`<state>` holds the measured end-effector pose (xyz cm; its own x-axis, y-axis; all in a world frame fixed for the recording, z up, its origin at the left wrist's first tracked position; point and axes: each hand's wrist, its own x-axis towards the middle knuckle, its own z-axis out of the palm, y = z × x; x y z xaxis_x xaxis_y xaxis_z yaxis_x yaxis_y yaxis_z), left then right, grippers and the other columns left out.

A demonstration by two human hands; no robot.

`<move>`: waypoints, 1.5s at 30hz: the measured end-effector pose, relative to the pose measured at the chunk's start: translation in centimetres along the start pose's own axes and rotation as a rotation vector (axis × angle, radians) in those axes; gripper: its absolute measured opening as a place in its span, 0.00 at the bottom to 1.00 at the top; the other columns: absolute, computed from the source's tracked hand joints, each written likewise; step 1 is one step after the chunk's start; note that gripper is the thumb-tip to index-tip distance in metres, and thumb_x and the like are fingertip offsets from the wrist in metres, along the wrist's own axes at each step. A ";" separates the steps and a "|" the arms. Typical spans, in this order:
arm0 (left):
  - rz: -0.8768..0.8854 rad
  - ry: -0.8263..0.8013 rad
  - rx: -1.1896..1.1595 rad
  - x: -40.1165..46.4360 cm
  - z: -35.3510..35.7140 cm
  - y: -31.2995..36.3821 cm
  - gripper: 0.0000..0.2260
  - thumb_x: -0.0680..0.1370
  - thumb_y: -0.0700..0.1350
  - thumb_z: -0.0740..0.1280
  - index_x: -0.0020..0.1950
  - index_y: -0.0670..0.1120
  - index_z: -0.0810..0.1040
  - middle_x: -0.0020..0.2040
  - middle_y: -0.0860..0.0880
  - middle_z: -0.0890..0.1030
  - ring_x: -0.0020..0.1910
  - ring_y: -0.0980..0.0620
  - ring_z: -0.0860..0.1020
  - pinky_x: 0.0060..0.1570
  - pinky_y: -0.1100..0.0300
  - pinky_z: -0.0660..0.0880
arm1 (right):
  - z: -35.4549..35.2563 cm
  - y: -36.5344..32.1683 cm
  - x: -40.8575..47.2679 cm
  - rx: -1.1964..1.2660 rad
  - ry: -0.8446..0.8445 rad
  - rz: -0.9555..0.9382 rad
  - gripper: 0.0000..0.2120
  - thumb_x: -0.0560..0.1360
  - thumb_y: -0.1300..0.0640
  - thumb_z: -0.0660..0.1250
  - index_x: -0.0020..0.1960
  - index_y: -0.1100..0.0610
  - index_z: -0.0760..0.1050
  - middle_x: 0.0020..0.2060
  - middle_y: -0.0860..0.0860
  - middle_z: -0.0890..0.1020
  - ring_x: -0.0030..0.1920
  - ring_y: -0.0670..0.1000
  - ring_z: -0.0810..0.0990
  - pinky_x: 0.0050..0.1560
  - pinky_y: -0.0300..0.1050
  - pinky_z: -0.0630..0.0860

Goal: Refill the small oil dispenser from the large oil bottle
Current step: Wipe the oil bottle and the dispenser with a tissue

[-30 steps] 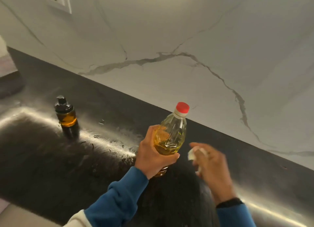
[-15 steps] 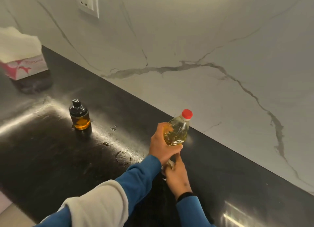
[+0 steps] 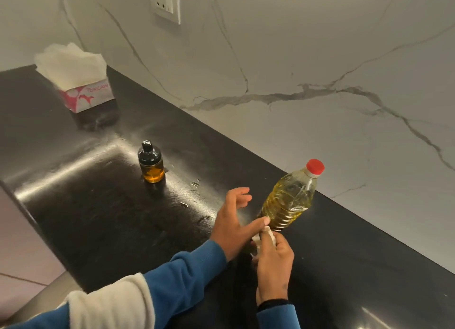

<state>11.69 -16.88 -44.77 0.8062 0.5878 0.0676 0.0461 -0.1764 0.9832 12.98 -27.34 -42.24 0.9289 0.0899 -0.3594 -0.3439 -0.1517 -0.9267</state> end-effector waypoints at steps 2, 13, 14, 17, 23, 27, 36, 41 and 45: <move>0.001 0.058 0.002 -0.5 -3.2 -0.7 0.27 0.70 0.49 0.78 0.65 0.53 0.71 0.57 0.53 0.80 0.57 0.58 0.79 0.57 0.67 0.74 | 1.9 -0.9 -1.4 0.048 -0.071 0.026 0.12 0.81 0.52 0.63 0.44 0.56 0.81 0.32 0.50 0.79 0.32 0.48 0.73 0.31 0.43 0.69; -0.135 0.312 -0.079 3.0 -22.9 -4.1 0.17 0.72 0.39 0.77 0.55 0.51 0.77 0.49 0.51 0.82 0.48 0.58 0.80 0.48 0.70 0.74 | 18.4 -2.7 -3.6 -0.017 -0.139 0.019 0.14 0.83 0.55 0.52 0.43 0.56 0.71 0.35 0.53 0.71 0.34 0.49 0.69 0.31 0.41 0.66; -0.134 0.328 -0.085 3.6 -24.2 -4.5 0.17 0.71 0.39 0.78 0.55 0.52 0.77 0.49 0.51 0.82 0.48 0.58 0.80 0.49 0.69 0.74 | 19.9 -2.7 -3.5 -0.047 -0.145 0.007 0.14 0.83 0.56 0.53 0.43 0.56 0.71 0.35 0.53 0.71 0.32 0.47 0.70 0.28 0.38 0.66; -0.085 0.344 -0.031 5.9 -26.8 -5.8 0.19 0.71 0.41 0.78 0.58 0.52 0.76 0.53 0.53 0.81 0.52 0.58 0.79 0.53 0.62 0.76 | 23.8 -3.0 -2.7 -0.117 -0.151 -0.124 0.12 0.82 0.60 0.57 0.49 0.55 0.78 0.38 0.52 0.78 0.33 0.45 0.72 0.29 0.37 0.69; 0.101 0.274 0.253 9.8 -27.7 -6.4 0.30 0.68 0.53 0.79 0.69 0.51 0.76 0.64 0.55 0.76 0.63 0.56 0.72 0.64 0.61 0.66 | 27.8 -5.8 -1.1 -0.311 -0.023 -0.544 0.17 0.75 0.67 0.65 0.52 0.47 0.84 0.42 0.47 0.84 0.37 0.52 0.82 0.41 0.54 0.82; 0.124 0.181 0.326 11.4 -27.7 -6.6 0.30 0.68 0.64 0.71 0.67 0.51 0.78 0.64 0.56 0.79 0.65 0.53 0.72 0.66 0.55 0.69 | 30.1 -7.6 -0.6 -0.575 0.004 -0.883 0.18 0.73 0.74 0.64 0.56 0.59 0.83 0.51 0.49 0.80 0.48 0.52 0.81 0.54 0.41 0.79; 0.197 0.190 0.402 12.6 -27.8 -7.9 0.19 0.69 0.58 0.71 0.55 0.50 0.84 0.54 0.54 0.85 0.55 0.50 0.81 0.55 0.47 0.76 | 30.4 -4.4 -0.3 -1.105 -0.098 -1.218 0.21 0.67 0.72 0.76 0.59 0.63 0.81 0.57 0.57 0.84 0.54 0.58 0.82 0.58 0.46 0.78; 0.223 0.201 0.374 12.6 -27.7 -8.1 0.19 0.70 0.60 0.69 0.56 0.52 0.84 0.55 0.58 0.84 0.54 0.54 0.79 0.55 0.50 0.75 | 28.9 -5.7 -2.0 -1.085 -0.055 -1.259 0.13 0.69 0.68 0.76 0.53 0.62 0.84 0.50 0.54 0.86 0.50 0.57 0.82 0.54 0.44 0.78; 0.228 0.183 0.361 12.8 -27.7 -8.4 0.22 0.70 0.63 0.68 0.58 0.53 0.83 0.56 0.58 0.84 0.56 0.54 0.80 0.58 0.50 0.74 | 29.9 -6.6 -1.3 -1.079 -0.004 -1.214 0.17 0.73 0.68 0.72 0.61 0.62 0.80 0.60 0.56 0.82 0.61 0.59 0.79 0.64 0.49 0.74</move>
<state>5.30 13.96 -47.45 0.7034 0.6263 0.3361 0.1082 -0.5617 0.8202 9.96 2.95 -38.95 0.5656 0.6676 0.4841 0.8046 -0.5756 -0.1463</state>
